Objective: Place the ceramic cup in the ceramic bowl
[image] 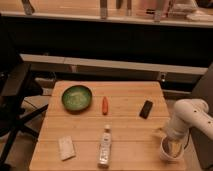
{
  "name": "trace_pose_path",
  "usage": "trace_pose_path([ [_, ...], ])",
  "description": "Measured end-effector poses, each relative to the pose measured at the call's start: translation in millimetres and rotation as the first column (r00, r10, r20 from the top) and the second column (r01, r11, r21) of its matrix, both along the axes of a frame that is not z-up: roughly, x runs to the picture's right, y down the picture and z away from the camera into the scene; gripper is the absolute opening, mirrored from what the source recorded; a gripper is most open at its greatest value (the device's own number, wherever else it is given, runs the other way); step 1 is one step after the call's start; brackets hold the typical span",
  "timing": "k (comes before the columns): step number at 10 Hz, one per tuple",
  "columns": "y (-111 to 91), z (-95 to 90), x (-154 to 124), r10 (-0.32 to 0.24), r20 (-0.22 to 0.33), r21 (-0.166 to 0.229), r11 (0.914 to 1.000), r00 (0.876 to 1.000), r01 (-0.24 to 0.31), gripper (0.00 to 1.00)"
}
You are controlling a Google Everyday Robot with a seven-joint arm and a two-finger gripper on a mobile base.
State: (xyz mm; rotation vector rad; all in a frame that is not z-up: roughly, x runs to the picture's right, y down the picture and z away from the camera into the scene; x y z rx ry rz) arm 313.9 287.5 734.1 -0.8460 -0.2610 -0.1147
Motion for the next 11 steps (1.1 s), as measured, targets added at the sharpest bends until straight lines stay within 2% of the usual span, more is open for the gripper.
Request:
trace_pose_path([
  [11,0.9,0.3,2.1,-0.006,0.009,-0.003,1.0000,1.000,0.006,0.80],
])
